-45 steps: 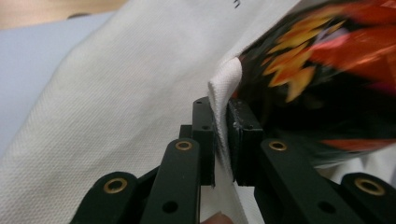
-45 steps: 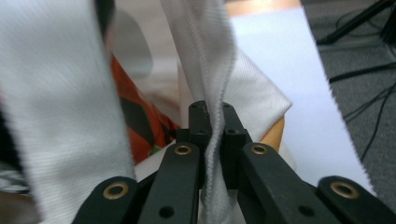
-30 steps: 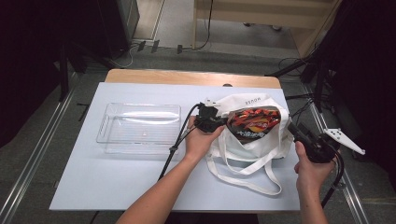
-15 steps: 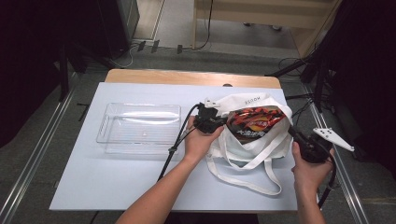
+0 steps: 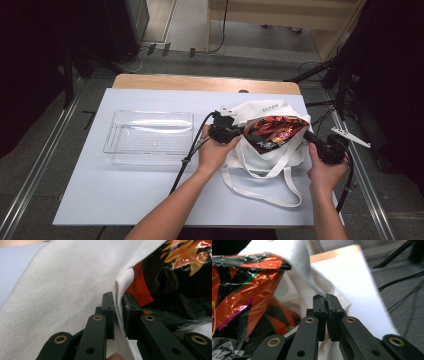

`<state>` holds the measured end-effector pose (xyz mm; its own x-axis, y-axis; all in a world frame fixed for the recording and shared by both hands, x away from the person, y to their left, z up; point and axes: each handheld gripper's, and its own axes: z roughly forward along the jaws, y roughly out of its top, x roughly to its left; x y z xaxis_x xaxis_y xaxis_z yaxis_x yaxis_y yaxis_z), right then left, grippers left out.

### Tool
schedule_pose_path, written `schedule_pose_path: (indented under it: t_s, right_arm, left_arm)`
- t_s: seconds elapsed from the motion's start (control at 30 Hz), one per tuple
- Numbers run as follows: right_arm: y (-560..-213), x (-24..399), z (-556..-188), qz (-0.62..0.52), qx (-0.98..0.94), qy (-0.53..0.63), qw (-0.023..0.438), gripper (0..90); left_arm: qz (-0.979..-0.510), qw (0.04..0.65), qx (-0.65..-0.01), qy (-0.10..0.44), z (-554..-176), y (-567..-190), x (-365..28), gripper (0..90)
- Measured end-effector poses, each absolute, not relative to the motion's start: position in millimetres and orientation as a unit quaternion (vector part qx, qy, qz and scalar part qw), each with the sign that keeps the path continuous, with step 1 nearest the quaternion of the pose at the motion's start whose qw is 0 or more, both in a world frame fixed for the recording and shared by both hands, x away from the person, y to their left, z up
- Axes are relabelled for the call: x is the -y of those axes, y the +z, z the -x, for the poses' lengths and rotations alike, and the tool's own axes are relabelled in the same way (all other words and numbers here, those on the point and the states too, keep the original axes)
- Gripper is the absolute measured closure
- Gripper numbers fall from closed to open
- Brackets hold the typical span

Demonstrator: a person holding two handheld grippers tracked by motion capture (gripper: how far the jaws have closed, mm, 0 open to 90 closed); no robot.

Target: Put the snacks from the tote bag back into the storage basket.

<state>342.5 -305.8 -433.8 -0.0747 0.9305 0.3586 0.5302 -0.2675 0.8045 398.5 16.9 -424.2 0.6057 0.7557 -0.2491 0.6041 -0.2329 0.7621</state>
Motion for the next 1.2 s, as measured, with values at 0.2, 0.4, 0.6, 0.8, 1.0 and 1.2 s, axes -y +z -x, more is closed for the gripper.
schedule_pose_path:
  t_s: [0.2, 0.4, 0.6, 0.8, 1.0, 1.2]
  right_arm:
    - [-426, 308, -336, -0.641, -0.541, 0.491, 0.234, 88.9]
    - [-407, 309, -320, -0.608, -0.503, 0.545, 0.284, 89.2]
    - [-404, 311, -341, -0.640, -0.515, 0.508, 0.260, 89.9]
    - [-407, 302, -350, -0.638, -0.533, 0.493, 0.257, 89.9]
    - [-453, 293, -373, -0.667, -0.581, 0.419, 0.203, 89.6]
    - [-461, 299, -380, -0.664, -0.604, 0.407, 0.172, 88.6]
  left_arm:
    - [-0.784, 0.436, -0.433, 0.087, -399, -425, -18, 81.0]
    - [-0.787, 0.431, -0.433, 0.092, -399, -427, -20, 81.0]
    - [-0.788, 0.427, -0.435, 0.089, -398, -429, -18, 80.8]
    - [-0.790, 0.422, -0.435, 0.089, -398, -431, -18, 80.6]
    - [-0.790, 0.421, -0.436, 0.090, -397, -432, -18, 81.5]
    - [-0.787, 0.421, -0.442, 0.088, -397, -433, -19, 82.1]
